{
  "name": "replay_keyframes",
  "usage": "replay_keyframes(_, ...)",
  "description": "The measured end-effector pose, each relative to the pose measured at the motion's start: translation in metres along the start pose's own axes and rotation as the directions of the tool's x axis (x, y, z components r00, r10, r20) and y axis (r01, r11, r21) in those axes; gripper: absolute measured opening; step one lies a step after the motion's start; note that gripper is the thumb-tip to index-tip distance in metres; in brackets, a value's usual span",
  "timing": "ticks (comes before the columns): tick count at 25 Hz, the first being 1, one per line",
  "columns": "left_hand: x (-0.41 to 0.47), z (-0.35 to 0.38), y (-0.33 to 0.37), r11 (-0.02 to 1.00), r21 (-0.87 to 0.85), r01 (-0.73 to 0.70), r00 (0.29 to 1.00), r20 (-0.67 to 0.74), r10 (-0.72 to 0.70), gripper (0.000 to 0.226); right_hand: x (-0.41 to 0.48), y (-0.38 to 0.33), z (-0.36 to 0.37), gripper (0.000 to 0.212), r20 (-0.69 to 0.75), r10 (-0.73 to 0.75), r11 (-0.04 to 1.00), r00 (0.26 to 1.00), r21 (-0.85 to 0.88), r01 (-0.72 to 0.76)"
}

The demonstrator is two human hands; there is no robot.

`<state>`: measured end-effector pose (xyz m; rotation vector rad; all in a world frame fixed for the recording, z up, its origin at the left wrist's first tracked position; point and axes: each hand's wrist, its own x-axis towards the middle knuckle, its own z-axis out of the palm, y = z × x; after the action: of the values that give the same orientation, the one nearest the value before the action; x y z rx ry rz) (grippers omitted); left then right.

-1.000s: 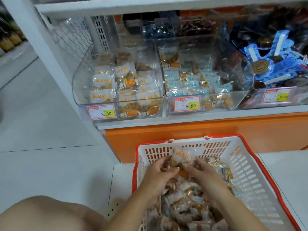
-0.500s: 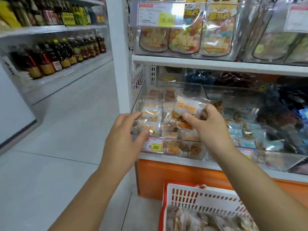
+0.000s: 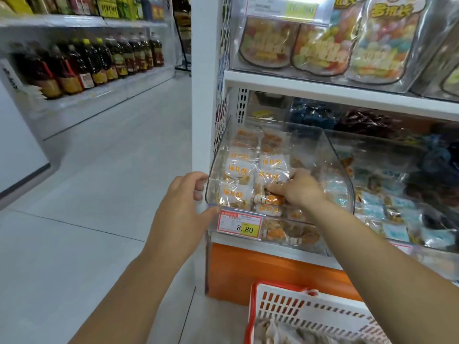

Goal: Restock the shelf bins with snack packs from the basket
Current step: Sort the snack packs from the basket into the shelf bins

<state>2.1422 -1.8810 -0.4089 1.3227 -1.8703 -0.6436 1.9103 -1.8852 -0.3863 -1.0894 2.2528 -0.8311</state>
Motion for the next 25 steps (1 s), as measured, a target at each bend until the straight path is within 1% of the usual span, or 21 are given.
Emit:
replay_keyframes(2,0.001,0.002,-0.001,1.000,-0.002,0.013,1.000,-0.002,-0.013,0.052,-0.001,0.000,0.003,0.059,-0.051,0.011,1.000,0.999,0.003,-0.011)
replay_keyframes(3,0.001,0.002,-0.002,1.000,-0.004,0.018,1.000,0.001,-0.018,0.051,-0.003,-0.001,0.004,0.070,-0.050,0.021,1.000,0.999,-0.001,-0.021)
replay_keyframes(5,0.001,0.003,-0.003,1.000,-0.011,0.021,1.000,0.007,-0.021,0.051,-0.007,-0.004,0.002,0.078,-0.032,0.020,1.000,0.999,-0.009,-0.020)
replay_keyframes(6,0.000,0.003,-0.003,1.000,-0.016,0.020,1.000,0.011,-0.020,0.052,-0.012,-0.006,-0.001,0.076,-0.039,0.000,1.000,0.999,0.003,0.000)
replay_keyframes(7,-0.002,0.003,-0.003,1.000,-0.020,0.021,1.000,0.013,-0.021,0.052,-0.020,-0.006,-0.006,0.072,-0.080,-0.054,0.998,0.995,0.037,0.057)
replay_keyframes(8,-0.003,0.003,-0.003,0.999,-0.021,0.025,1.000,0.009,-0.025,0.053,-0.032,-0.003,-0.011,0.063,-0.158,-0.144,0.984,0.977,0.085,0.158)
replay_keyframes(9,-0.005,0.003,-0.002,0.999,-0.016,0.029,1.000,-0.006,-0.029,0.053,-0.051,0.003,-0.016,0.051,-0.263,-0.249,0.950,0.932,0.119,0.288)
replay_keyframes(10,-0.008,0.003,-0.001,1.000,-0.007,0.026,0.999,-0.040,-0.026,0.051,-0.073,0.015,-0.020,0.038,-0.362,-0.336,0.898,0.870,0.155,0.411)
replay_keyframes(11,-0.012,0.003,0.002,1.000,0.001,0.009,0.996,-0.094,-0.009,0.048,-0.098,0.030,-0.021,0.027,-0.429,-0.381,0.845,0.819,0.198,0.496)
replay_keyframes(12,-0.017,0.003,0.006,1.000,0.005,-0.025,0.988,-0.153,0.026,0.045,-0.118,0.054,-0.017,0.022,-0.463,-0.392,0.816,0.795,0.225,0.533)
replay_keyframes(13,-0.023,0.004,0.012,0.997,0.004,-0.071,0.978,-0.195,0.071,0.042,-0.131,0.083,-0.011,0.020,-0.464,-0.381,0.825,0.800,0.219,0.520)
replay_keyframes(14,-0.032,0.008,0.020,0.993,0.002,-0.122,0.973,-0.199,0.120,0.039,-0.140,0.119,-0.004,0.020,-0.444,-0.343,0.864,0.828,0.197,0.463)
replay_keyframes(15,-0.043,0.015,0.028,0.985,0.000,-0.170,0.971,-0.169,0.168,0.036,-0.143,0.160,0.005,0.021,-0.405,-0.275,0.920,0.872,0.154,0.361)
replay_keyframes(16,-0.055,0.025,0.035,0.977,-0.005,-0.213,0.972,-0.105,0.211,0.034,-0.143,0.202,0.012,0.022,-0.348,-0.170,0.971,0.922,0.102,0.217)
replay_keyframes(17,-0.068,0.038,0.041,0.969,-0.015,-0.247,0.969,-0.010,0.247,0.032,-0.143,0.243,0.017,0.023,-0.285,-0.044,0.998,0.958,0.034,0.056)
replay_keyframes(18,-0.082,0.053,0.047,0.960,-0.025,-0.279,0.954,0.103,0.280,0.030,-0.145,0.280,0.019,0.025,-0.213,0.078,0.995,0.974,-0.043,-0.089)
replay_keyframes(19,-0.098,0.069,0.051,0.948,-0.031,-0.316,0.920,0.233,0.315,0.029,-0.152,0.313,0.022,0.028,-0.129,0.187,0.973,0.974,-0.114,-0.202)
replay_keyframes(20,-0.112,0.085,0.053,0.935,-0.032,-0.353,0.869,0.359,0.341,0.029,-0.159,0.335,0.025,0.032,-0.034,0.281,0.944,0.959,-0.174,-0.282)
replay_keyframes(21,-0.126,0.101,0.053,0.924,-0.031,-0.382,0.806,0.477,0.349,0.029,-0.166,0.350,0.031,0.038,0.058,0.341,0.920,0.938,-0.227,-0.320)
replay_keyframes(23,-0.153,0.134,0.044,0.909,-0.006,-0.416,0.669,0.675,0.310,0.031,-0.178,0.369,0.047,0.053,0.229,0.380,0.914,0.896,-0.241,-0.326)
replay_keyframes(25,-0.181,0.166,0.030,0.893,0.060,-0.446,0.533,0.819,0.212,0.037,-0.191,0.380,0.065,0.063,0.355,0.411,0.907,0.840,-0.253,-0.338)
